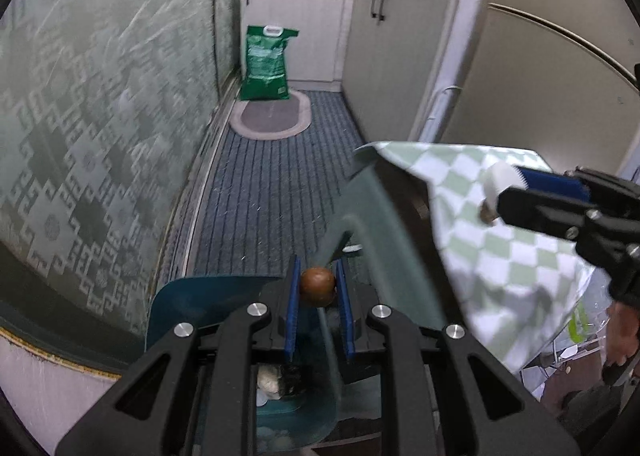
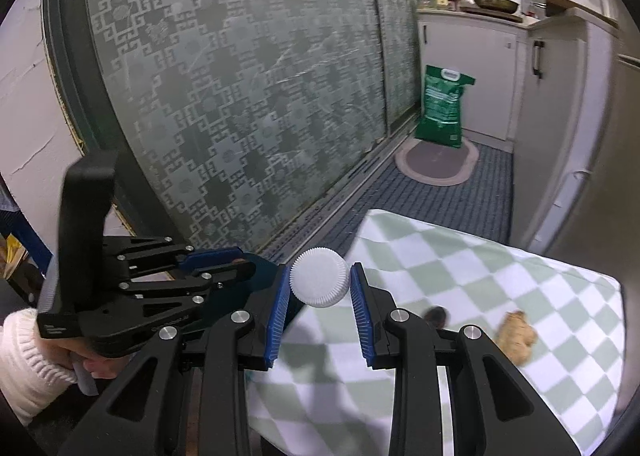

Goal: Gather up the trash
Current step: 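Carry the white cap and brown nut over the teal bin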

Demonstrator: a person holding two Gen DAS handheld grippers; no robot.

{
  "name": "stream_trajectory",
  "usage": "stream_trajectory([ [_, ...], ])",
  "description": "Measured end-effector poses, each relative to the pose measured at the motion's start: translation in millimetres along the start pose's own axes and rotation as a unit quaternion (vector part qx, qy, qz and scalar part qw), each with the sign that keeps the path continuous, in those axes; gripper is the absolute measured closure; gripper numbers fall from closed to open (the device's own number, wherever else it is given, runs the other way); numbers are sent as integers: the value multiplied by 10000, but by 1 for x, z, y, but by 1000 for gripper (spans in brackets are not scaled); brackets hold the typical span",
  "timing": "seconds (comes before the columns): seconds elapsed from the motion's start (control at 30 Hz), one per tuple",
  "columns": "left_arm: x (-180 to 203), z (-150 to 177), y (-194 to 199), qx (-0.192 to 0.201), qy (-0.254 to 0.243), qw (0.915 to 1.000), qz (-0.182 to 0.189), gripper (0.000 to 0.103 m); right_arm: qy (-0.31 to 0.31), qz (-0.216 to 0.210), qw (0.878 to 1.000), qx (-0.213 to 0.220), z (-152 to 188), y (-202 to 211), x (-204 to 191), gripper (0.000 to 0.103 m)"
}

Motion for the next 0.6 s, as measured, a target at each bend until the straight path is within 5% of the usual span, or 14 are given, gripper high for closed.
stream_trajectory([
  [0.6, -93, 61, -60, -851, 484, 9952, -53, 84, 391, -220, 9968, -659, -26, -77, -82, 72],
])
Point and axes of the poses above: each gripper's, at about its wrist camera, not at the fingertips, and y roughly against the way its jaws point, x to its right, z to its underside, the point moved 5 cm from there along -y, roughly the way its jaws point, and after that the axes turned 15 degrees about -x, right-handed, at the moved point
